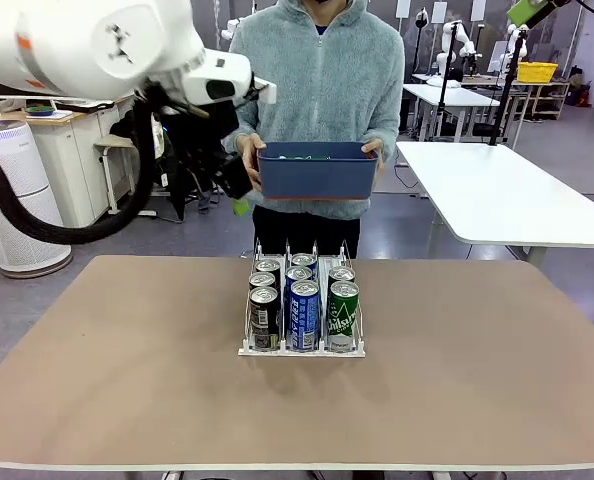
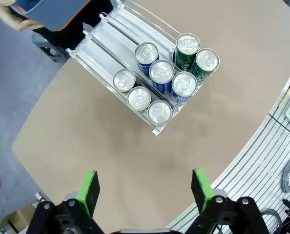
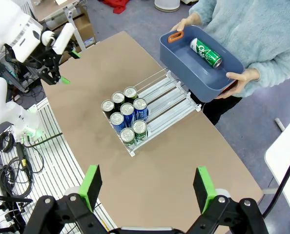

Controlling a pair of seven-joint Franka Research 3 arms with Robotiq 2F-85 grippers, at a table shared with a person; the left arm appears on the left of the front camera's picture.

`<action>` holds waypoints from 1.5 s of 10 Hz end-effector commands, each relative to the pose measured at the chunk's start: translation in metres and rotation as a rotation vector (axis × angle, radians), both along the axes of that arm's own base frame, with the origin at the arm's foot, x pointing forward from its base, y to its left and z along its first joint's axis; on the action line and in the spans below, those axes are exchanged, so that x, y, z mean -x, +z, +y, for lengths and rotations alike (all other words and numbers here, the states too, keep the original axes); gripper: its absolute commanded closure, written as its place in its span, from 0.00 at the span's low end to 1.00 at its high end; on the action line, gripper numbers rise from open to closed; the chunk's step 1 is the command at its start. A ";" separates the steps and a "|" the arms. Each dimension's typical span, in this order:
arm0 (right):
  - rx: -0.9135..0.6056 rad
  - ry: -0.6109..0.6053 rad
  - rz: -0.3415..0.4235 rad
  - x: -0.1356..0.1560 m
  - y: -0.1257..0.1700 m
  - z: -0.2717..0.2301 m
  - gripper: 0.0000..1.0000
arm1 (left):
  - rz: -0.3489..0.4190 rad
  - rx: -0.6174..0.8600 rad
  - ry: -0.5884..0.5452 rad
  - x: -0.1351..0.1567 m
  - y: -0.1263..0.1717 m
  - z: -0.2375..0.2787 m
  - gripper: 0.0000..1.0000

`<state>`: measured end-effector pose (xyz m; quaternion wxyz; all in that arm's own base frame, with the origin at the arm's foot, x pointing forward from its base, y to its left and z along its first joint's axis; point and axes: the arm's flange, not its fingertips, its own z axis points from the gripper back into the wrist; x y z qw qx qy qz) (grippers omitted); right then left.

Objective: Fill the beverage cans into the dispenser.
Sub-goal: Pick up the Sprite handed by the human.

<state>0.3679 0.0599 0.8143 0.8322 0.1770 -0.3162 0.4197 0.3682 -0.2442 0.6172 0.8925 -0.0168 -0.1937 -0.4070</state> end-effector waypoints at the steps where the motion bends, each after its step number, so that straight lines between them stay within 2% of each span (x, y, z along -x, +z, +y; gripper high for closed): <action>1: -0.007 0.000 0.008 0.002 0.000 0.001 0.00 | 0.006 -0.005 -0.053 0.009 0.020 0.020 0.00; 3: -0.007 0.000 0.008 0.002 0.000 0.001 0.00 | 0.005 0.046 -0.038 0.016 0.048 0.034 0.00; 4: -0.007 0.000 0.008 0.002 0.000 0.001 0.00 | 0.010 0.048 -0.034 0.015 0.053 0.037 0.00; 5: -0.007 0.000 0.008 0.002 0.000 0.001 0.00 | -0.013 0.011 -0.011 0.015 0.041 0.028 0.00; 9: -0.007 0.000 0.008 0.002 0.000 0.001 0.00 | -0.009 0.013 -0.013 0.016 0.048 0.028 0.00; 10: -0.007 0.000 0.008 0.002 0.000 0.001 0.00 | 0.021 0.061 -0.068 0.005 0.040 0.022 0.00; 12: -0.007 0.000 0.008 0.002 0.000 0.001 0.00 | -0.054 0.127 -0.054 0.007 0.066 0.042 0.00; 15: -0.007 0.000 0.008 0.002 0.000 0.001 0.00 | -0.109 0.148 -0.025 0.010 0.102 0.067 0.00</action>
